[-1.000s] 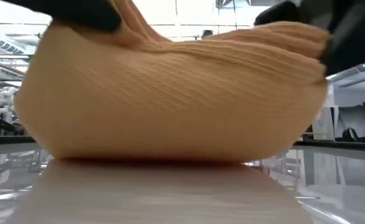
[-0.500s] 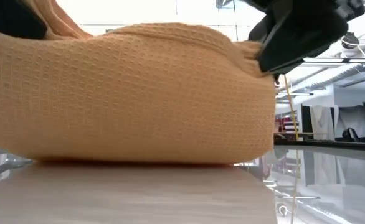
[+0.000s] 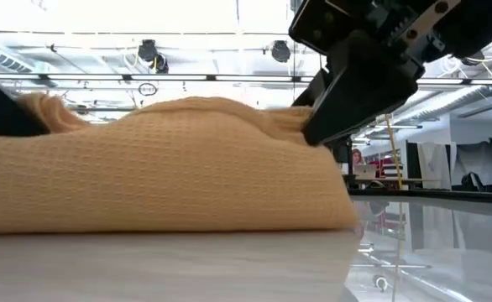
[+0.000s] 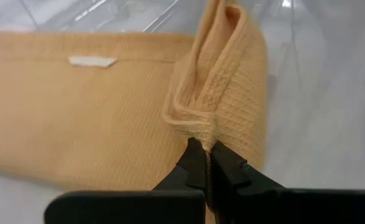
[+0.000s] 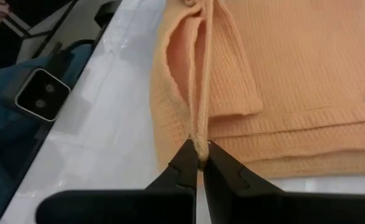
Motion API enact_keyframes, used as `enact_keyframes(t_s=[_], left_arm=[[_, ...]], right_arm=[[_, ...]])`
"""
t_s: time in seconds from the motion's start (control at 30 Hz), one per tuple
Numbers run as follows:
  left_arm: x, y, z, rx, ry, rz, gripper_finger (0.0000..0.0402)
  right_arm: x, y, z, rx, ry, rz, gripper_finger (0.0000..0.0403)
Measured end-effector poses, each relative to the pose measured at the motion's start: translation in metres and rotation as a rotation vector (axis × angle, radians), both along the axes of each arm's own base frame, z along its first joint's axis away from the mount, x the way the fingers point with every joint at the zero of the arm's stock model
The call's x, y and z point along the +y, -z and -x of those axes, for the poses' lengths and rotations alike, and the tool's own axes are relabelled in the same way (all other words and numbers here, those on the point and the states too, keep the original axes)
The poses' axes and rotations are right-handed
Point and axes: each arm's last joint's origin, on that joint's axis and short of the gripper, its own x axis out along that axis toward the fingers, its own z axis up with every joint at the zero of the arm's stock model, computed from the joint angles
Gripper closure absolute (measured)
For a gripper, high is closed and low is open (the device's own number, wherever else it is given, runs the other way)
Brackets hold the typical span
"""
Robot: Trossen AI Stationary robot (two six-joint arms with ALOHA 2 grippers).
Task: Roll towel
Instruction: Roll the yellow towel
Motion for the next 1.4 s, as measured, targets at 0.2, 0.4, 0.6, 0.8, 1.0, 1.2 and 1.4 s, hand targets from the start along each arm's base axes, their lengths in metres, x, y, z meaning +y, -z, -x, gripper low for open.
enact_keyframes(t_s=[0.2, 0.4, 0.6, 0.8, 1.0, 1.2, 1.4], left_arm=[[0.002, 0.005, 0.002, 0.002, -0.034, 0.059, 0.0400], [0.000, 0.005, 0.001, 0.006, -0.030, 0.099, 0.0400], [-0.001, 0.006, 0.001, 0.025, -0.024, 0.118, 0.0400], [-0.001, 0.006, 0.001, 0.025, -0.027, 0.118, 0.0400], [0.000, 0.006, 0.000, 0.021, -0.030, 0.114, 0.0400], [0.002, 0.006, -0.002, 0.021, -0.040, 0.107, 0.0400], [0.005, 0.006, -0.005, 0.019, -0.052, 0.110, 0.0400]], right_arm=[[-0.005, 0.005, -0.003, 0.013, 0.021, 0.003, 0.0399], [-0.004, 0.003, -0.004, -0.015, 0.034, 0.004, 0.0385], [-0.007, 0.004, -0.001, -0.011, 0.056, 0.107, 0.0311], [0.013, -0.008, 0.010, -0.089, -0.109, 0.209, 0.0246], [0.055, -0.008, 0.021, -0.233, -0.265, 0.227, 0.0234], [0.077, 0.010, 0.018, -0.415, -0.239, 0.421, 0.0231], [0.076, 0.025, 0.009, -0.469, -0.208, 0.475, 0.0206]])
